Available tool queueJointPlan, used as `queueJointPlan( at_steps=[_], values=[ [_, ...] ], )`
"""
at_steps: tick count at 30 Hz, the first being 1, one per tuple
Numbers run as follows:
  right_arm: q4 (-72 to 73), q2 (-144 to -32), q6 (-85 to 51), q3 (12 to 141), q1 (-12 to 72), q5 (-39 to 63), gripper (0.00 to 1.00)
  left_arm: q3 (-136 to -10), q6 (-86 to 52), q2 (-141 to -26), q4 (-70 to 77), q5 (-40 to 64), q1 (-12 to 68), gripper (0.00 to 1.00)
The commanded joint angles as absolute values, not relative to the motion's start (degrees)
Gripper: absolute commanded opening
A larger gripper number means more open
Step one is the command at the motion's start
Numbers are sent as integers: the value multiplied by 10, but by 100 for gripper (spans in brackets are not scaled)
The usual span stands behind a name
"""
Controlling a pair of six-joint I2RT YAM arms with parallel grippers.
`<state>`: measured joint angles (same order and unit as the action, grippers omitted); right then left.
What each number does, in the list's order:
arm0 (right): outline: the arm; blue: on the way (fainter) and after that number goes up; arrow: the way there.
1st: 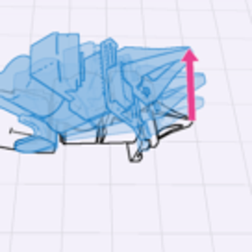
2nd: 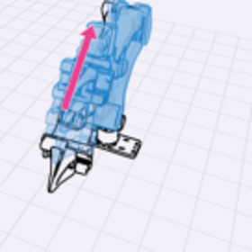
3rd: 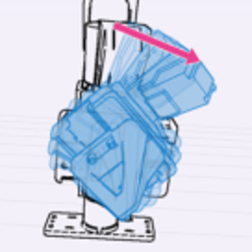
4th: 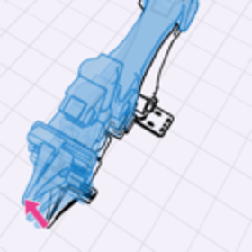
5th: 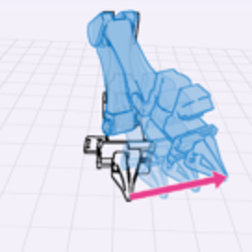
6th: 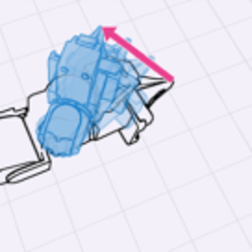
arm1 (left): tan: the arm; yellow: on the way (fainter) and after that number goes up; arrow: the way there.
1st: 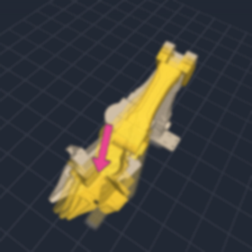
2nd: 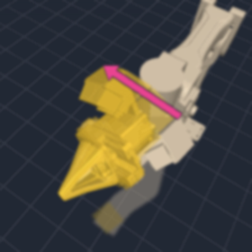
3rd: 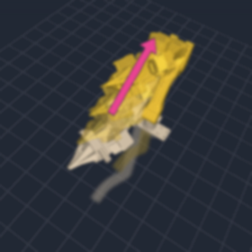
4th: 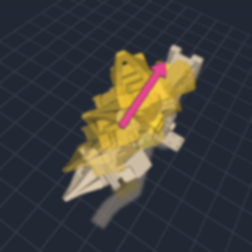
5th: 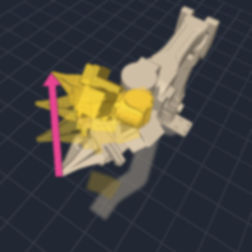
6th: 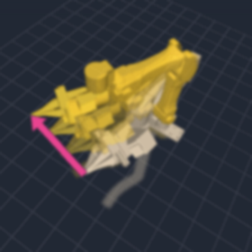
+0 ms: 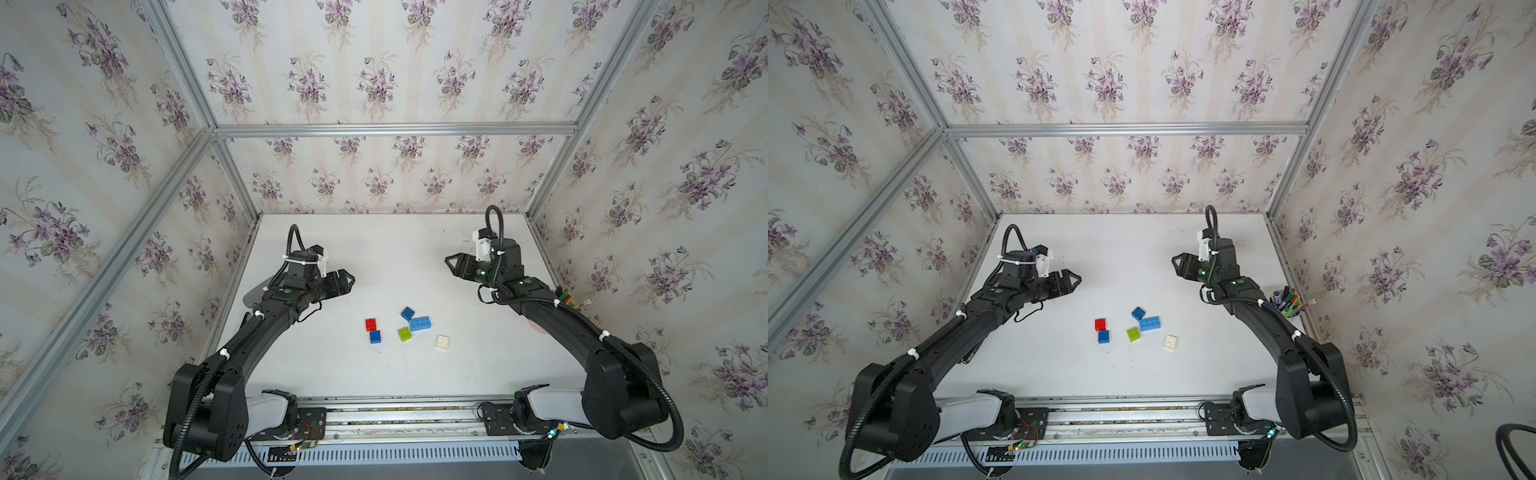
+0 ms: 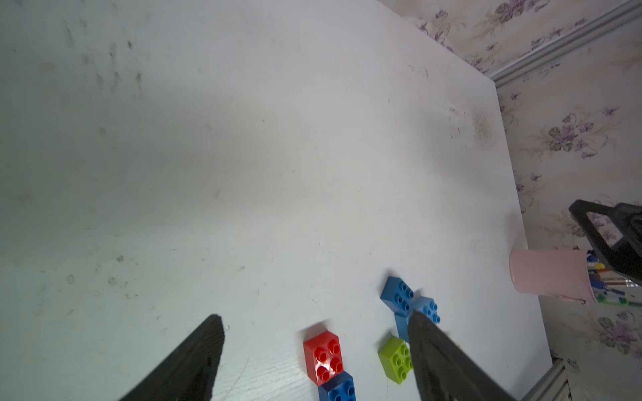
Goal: Assemble the letter y with lego
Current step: Pick up the lego brick from the center of the board.
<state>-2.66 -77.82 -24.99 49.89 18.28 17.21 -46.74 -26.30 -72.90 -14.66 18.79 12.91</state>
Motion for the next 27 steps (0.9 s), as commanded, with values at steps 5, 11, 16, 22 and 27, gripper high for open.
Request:
queueJointPlan(
  at_steps=[5, 11, 16, 22, 27],
  values=[
    [-119, -832, -239, 520, 283, 118, 59, -461, -274, -746, -183, 224, 201, 57],
    [-147, -866, -227, 527, 351, 97, 61, -462, -262, -764, -208, 226, 240, 50],
    [-170, -912, -208, 553, 388, 87, 64, -454, -260, -769, -222, 234, 266, 50],
    [-187, -963, -188, 586, 411, 67, 64, -436, -266, -764, -229, 215, 298, 53],
    [-203, -1006, -168, 620, 420, 60, 65, -421, -276, -757, -229, 207, 306, 54]
  ],
)
